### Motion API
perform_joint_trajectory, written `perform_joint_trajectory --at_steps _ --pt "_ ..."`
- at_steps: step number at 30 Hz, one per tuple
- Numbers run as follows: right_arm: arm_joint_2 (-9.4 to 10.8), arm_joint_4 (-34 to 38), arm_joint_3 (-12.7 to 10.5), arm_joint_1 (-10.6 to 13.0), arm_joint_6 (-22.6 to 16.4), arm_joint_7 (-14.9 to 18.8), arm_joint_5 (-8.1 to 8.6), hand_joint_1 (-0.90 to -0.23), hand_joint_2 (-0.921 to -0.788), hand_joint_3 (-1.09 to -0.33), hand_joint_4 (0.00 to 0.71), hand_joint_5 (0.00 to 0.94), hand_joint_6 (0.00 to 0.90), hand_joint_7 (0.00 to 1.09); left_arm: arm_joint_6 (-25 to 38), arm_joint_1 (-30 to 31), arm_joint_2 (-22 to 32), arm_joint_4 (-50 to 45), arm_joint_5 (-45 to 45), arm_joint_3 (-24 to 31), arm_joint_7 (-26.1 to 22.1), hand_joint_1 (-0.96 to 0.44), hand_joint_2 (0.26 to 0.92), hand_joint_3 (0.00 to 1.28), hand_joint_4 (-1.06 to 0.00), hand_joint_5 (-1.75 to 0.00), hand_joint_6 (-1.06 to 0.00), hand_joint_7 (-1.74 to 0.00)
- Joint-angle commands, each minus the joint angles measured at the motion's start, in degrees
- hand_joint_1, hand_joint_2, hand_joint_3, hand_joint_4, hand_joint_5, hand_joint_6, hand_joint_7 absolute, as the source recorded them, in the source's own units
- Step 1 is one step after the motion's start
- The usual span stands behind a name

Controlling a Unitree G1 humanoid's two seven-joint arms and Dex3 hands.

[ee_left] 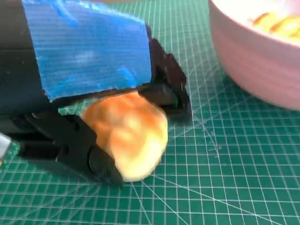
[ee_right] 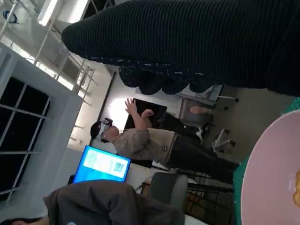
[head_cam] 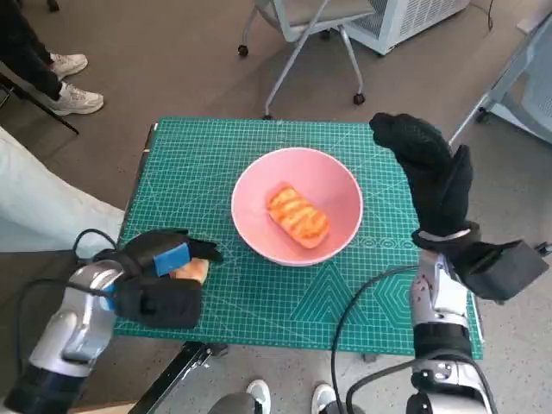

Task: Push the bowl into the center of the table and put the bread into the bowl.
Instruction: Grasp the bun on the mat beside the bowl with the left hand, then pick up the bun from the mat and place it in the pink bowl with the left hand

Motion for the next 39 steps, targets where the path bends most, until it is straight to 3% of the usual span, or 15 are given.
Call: perform_joint_trajectory --at_steps 1,10,19,30,35,39 --pt "0.5 0.6 -0.3 1.3 0.2 -0.3 0.25 -0.650 -0.921 -0.747 0.236 0.001 0.131 0.50 -0.2 0.7 1.3 -3.9 -2.5 4.0 0.4 0.01 0.910 0.05 -0.73 -1.17 -0.68 -1.06" --pt "0.5 0.6 -0.5 1.3 0.3 -0.2 0.35 -0.651 -0.921 -0.746 0.236 0.001 0.131 0.50 1.3 -1.1 0.9 -13.5 -7.3 12.6 1.6 0.00 0.904 0.03 -0.74 -1.17 -0.73 -0.99" --pt "0.5 1.1 -0.6 1.0 0.1 -0.1 0.18 -0.646 -0.921 -0.746 0.238 0.001 0.128 0.50 0.8 -6.2 -1.4 -19.6 -8.0 14.8 5.3 0.01 0.886 0.01 -0.78 -1.08 -0.81 -0.95" --pt "0.4 0.7 -0.5 1.1 0.7 0.2 0.39 -0.646 -0.921 -0.750 0.237 0.001 0.124 0.50 -3.9 -16.5 -7.4 -16.2 -6.2 6.8 8.1 0.01 0.864 0.00 -0.84 -1.00 -0.87 -0.90" --pt "0.3 0.4 -0.6 1.3 1.0 0.3 0.59 -0.646 -0.921 -0.751 0.236 0.000 0.123 0.50 -5.1 -21.0 -9.7 -12.5 -4.3 2.2 7.6 0.00 0.874 0.01 -0.82 -1.06 -0.84 -0.90" --pt "0.2 0.4 -0.7 1.5 0.9 0.4 0.71 -0.647 -0.921 -0.752 0.236 0.000 0.122 0.50 -8.3 -26.2 -12.8 -3.5 -2.8 -2.4 8.3 0.00 0.892 0.01 -0.79 -1.13 -0.79 -0.92"
